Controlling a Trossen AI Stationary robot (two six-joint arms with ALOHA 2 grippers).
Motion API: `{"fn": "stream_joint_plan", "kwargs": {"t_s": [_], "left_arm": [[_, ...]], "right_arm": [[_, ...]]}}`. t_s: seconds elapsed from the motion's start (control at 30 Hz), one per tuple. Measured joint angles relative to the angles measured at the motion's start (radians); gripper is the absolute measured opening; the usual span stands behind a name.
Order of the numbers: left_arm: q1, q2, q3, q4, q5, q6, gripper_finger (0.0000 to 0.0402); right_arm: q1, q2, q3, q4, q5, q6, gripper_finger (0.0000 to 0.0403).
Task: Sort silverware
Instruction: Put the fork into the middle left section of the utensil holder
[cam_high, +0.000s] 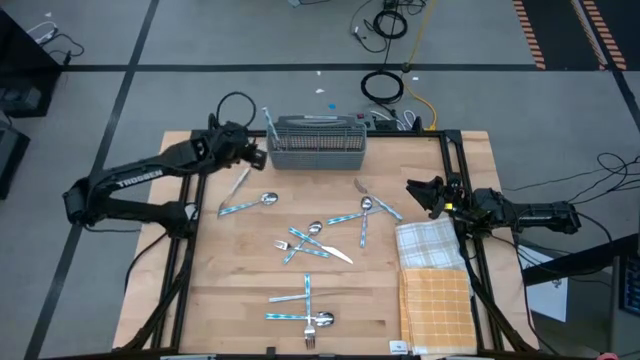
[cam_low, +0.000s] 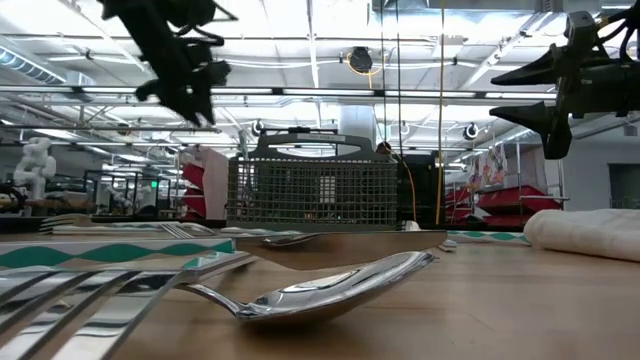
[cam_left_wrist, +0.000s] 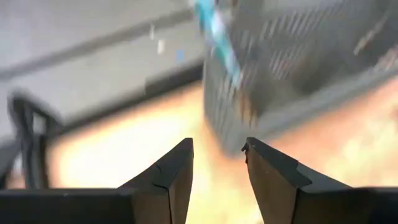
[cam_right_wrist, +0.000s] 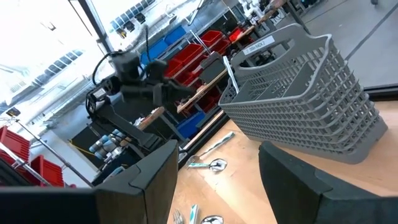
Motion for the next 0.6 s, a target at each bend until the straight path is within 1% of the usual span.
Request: {"fn": "stream_joint_plan", "kwargs": {"t_s": [0.1,0.2,0.3,0.47,0.6], "left_arm": [[0.0,0.008,-0.022,-0.104,0.034,-0.07,0.0153],[0.0,0.038,-0.056,-0.167,0.036,-0.127,0.0153],[0.003,0.078,-0.08,-0.173,0.045,-0.138,0.0153],[0.019,0.169,-0.12,-0.17,0.099,-0.138,0.0153],[0.036,0.245,-0.141,-0.167,0.164,-0.138,0.0153]], "right_arm": [[0.0,0.0,0.0,0.0,0.0,-0.011,0.021],[0.0,0.0,0.0,0.0,0.0,-0.014,0.021],[0.0,0.0,0.0,0.0,0.0,-0.014,0.021],[0.0,0.0,0.0,0.0,0.001,-0.014,0.021],[0.0,0.0,0.0,0.0,0.001,-0.014,0.021]]}}
